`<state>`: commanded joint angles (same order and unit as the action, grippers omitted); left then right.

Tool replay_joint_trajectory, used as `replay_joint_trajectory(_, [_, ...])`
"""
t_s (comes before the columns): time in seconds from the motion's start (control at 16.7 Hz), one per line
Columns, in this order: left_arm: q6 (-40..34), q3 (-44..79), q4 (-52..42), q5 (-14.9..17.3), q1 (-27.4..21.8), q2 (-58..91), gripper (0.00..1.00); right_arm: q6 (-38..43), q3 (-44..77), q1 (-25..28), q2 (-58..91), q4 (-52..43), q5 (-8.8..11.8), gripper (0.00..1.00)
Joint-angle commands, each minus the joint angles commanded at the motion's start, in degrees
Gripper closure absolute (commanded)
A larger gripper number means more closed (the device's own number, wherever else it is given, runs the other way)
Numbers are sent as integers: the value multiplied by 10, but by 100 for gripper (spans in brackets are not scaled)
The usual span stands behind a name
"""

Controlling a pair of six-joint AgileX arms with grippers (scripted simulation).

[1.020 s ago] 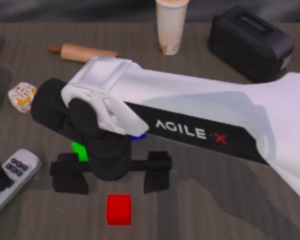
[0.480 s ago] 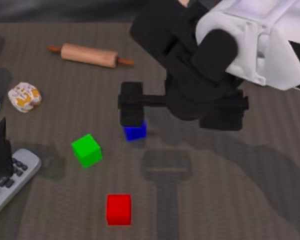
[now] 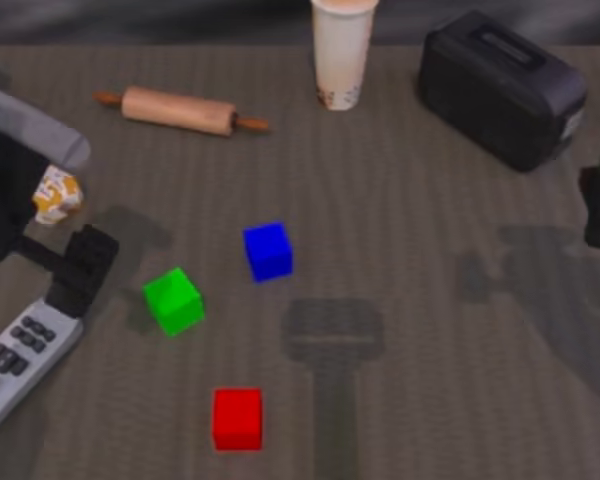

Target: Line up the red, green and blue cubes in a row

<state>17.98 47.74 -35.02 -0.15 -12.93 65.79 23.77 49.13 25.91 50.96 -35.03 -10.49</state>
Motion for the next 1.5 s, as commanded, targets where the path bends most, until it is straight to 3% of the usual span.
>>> replay_joint_trajectory(0.24, [54, 138, -107, 0, -40, 196, 0, -101, -207, -103, -217, 124, 21, 0])
replay_joint_trajectory(0.66, [120, 319, -230, 2, -88, 431, 0, -217, -447, -228, -462, 308, 85, 0])
replay_joint_trajectory(0.9, [133, 359, -253, 2, -98, 475, 0, -238, -491, -253, -510, 350, 105, 0])
replay_joint_trajectory(1.26, [134, 360, -252, 2, -96, 479, 0, -238, -491, -253, -510, 350, 105, 0])
replay_joint_trajectory(1.5, [135, 328, -196, 2, -97, 502, 0, -238, -491, -253, -510, 350, 105, 0])
